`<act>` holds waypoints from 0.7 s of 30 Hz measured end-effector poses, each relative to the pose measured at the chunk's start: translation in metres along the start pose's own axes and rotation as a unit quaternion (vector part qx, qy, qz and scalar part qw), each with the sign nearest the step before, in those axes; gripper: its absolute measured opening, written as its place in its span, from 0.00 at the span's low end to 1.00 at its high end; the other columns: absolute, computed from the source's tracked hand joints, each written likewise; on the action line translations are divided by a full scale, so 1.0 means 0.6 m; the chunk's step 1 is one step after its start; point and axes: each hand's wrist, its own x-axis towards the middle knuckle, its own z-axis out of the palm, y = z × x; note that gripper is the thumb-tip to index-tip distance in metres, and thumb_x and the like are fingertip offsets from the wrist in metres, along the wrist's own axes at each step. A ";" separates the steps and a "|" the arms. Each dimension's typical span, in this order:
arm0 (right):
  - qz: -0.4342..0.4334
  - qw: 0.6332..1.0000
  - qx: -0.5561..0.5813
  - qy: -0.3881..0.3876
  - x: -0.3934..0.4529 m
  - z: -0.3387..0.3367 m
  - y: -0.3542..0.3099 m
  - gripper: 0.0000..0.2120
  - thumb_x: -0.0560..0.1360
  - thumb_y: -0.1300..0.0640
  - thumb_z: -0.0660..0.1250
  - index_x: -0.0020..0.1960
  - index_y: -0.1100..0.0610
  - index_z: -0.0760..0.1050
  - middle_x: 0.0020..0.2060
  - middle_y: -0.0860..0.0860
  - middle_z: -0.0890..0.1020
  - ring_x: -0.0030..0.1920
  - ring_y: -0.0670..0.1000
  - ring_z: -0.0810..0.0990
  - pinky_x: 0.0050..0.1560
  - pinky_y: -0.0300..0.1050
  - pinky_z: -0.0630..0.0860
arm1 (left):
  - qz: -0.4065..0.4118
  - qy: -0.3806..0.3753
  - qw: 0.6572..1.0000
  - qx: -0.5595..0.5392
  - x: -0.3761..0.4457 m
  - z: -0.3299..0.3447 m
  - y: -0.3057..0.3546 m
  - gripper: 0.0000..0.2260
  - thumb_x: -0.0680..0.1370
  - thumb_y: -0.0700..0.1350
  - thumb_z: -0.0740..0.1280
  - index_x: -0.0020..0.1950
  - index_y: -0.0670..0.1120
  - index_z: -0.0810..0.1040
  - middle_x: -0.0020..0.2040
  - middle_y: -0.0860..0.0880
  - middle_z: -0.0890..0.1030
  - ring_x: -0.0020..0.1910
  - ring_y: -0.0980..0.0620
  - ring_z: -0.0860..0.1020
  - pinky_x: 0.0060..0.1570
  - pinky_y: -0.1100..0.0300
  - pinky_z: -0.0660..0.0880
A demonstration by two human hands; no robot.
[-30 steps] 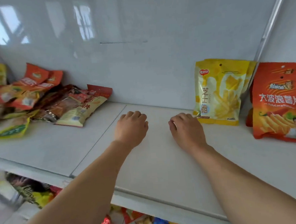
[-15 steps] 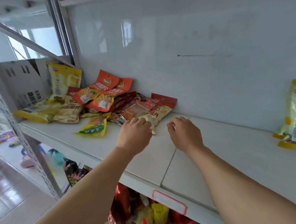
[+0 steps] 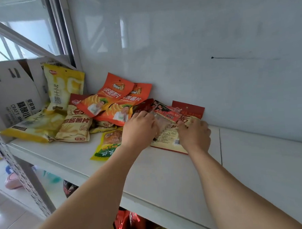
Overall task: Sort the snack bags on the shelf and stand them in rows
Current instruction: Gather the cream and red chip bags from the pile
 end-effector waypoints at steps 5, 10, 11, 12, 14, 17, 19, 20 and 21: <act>0.116 0.991 0.049 -0.056 0.011 0.020 -0.006 0.38 0.76 0.33 0.61 0.74 0.59 0.61 0.68 0.60 0.69 0.67 0.63 0.71 0.61 0.56 0.71 | -0.024 -0.013 0.999 -0.044 0.012 0.016 -0.018 0.12 0.81 0.52 0.61 0.57 0.48 0.80 0.55 0.51 0.80 0.54 0.48 0.77 0.41 0.57 0.71; 0.157 0.982 0.090 -0.055 0.016 0.034 -0.015 0.40 0.73 0.36 0.69 0.73 0.59 0.59 0.65 0.59 0.75 0.63 0.61 0.76 0.57 0.54 0.74 | -0.037 -0.027 0.995 -0.084 0.030 0.014 -0.044 0.10 0.80 0.49 0.62 0.53 0.47 0.80 0.53 0.51 0.80 0.51 0.48 0.77 0.41 0.55 0.75; 0.163 0.980 0.097 -0.053 0.017 0.039 -0.018 0.40 0.73 0.38 0.71 0.73 0.59 0.58 0.63 0.58 0.77 0.60 0.60 0.78 0.55 0.53 0.76 | -0.038 -0.027 0.994 -0.099 0.034 0.013 -0.051 0.10 0.80 0.49 0.62 0.53 0.47 0.80 0.52 0.51 0.80 0.50 0.48 0.77 0.41 0.55 0.74; 0.169 0.979 0.103 -0.049 0.017 0.044 -0.021 0.40 0.73 0.42 0.72 0.74 0.59 0.57 0.62 0.58 0.78 0.58 0.60 0.80 0.53 0.52 0.77 | -0.039 -0.026 0.993 -0.112 0.039 0.011 -0.060 0.10 0.80 0.49 0.62 0.53 0.47 0.81 0.52 0.50 0.80 0.50 0.48 0.77 0.40 0.56 0.74; 0.181 0.975 0.121 -0.039 0.015 0.052 -0.030 0.40 0.74 0.50 0.74 0.76 0.61 0.55 0.61 0.57 0.79 0.52 0.57 0.80 0.47 0.48 0.76 | -0.041 -0.033 0.990 -0.133 0.048 0.007 -0.078 0.11 0.81 0.51 0.62 0.53 0.47 0.81 0.52 0.50 0.80 0.51 0.47 0.76 0.41 0.56 0.73; 0.223 0.963 0.150 -0.014 0.006 0.054 -0.048 0.40 0.74 0.57 0.73 0.76 0.65 0.53 0.58 0.57 0.79 0.49 0.56 0.80 0.44 0.46 0.74 | -0.035 -0.056 0.985 -0.158 0.054 0.002 -0.108 0.12 0.81 0.53 0.61 0.55 0.49 0.80 0.54 0.49 0.80 0.55 0.46 0.75 0.45 0.54 0.74; 0.243 0.955 0.168 0.015 -0.006 0.050 -0.057 0.34 0.73 0.58 0.74 0.72 0.65 0.61 0.52 0.56 0.81 0.44 0.54 0.81 0.39 0.45 0.75 | -0.028 -0.064 0.980 -0.184 0.054 -0.003 -0.126 0.11 0.81 0.52 0.62 0.56 0.49 0.80 0.54 0.49 0.80 0.55 0.47 0.76 0.47 0.53 0.75; 0.248 0.952 0.176 0.036 -0.013 0.045 -0.060 0.30 0.72 0.59 0.74 0.68 0.64 0.65 0.48 0.54 0.82 0.39 0.52 0.80 0.34 0.43 0.73 | -0.022 -0.066 0.978 -0.198 0.052 -0.006 -0.134 0.11 0.81 0.52 0.62 0.56 0.49 0.81 0.54 0.50 0.80 0.55 0.47 0.76 0.46 0.53 0.75; 0.251 0.949 0.181 0.059 -0.023 0.038 -0.064 0.26 0.71 0.59 0.74 0.65 0.62 0.68 0.44 0.53 0.82 0.36 0.50 0.79 0.31 0.41 0.71 | -0.016 -0.065 0.975 -0.212 0.051 -0.008 -0.141 0.11 0.81 0.51 0.62 0.55 0.49 0.81 0.53 0.50 0.81 0.54 0.47 0.77 0.46 0.54 0.75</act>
